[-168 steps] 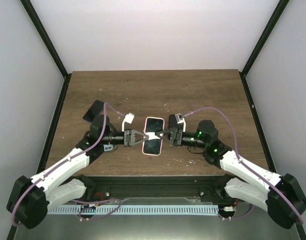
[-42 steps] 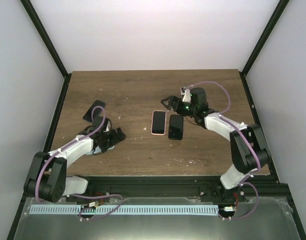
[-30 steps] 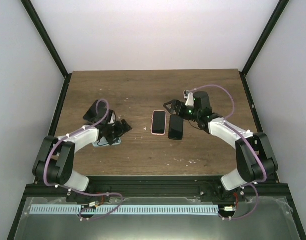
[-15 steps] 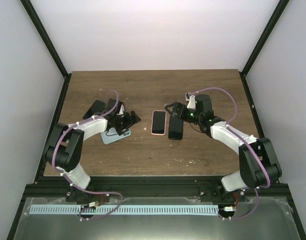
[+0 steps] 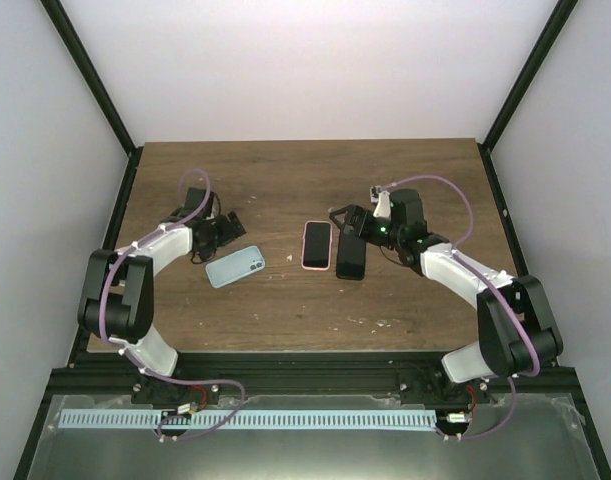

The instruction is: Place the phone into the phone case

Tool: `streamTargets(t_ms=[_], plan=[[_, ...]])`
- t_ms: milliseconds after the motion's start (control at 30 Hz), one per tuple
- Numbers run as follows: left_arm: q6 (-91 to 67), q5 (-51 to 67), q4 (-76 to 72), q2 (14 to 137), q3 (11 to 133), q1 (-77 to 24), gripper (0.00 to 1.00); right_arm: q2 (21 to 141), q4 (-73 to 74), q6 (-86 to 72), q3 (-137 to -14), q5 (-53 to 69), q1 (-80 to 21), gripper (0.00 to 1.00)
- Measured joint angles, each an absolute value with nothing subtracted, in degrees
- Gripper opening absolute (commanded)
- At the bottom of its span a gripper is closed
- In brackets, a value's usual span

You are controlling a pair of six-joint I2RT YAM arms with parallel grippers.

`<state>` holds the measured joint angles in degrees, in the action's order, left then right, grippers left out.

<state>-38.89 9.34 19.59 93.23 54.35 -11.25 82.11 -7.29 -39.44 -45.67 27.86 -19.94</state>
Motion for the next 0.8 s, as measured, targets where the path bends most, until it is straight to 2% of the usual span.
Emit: streamTargets(t_ms=[367, 667, 800], plan=[[-36.16, 8.73, 20.75, 97.23, 54.24, -8.71, 1.0, 80.18, -7.27, -38.44, -44.84, 27.86, -19.94, 1.0], [-37.74, 14.66, 16.82, 89.54, 44.84, -8.86, 1.0, 80.16, -7.57, -38.35, -44.23, 28.1, -19.94, 1.0], [-40.51, 17.39, 15.42, 86.24, 41.12, -11.99, 0.99, 80.16, -7.77, -38.35, -43.66, 28.29, -19.94, 1.0]])
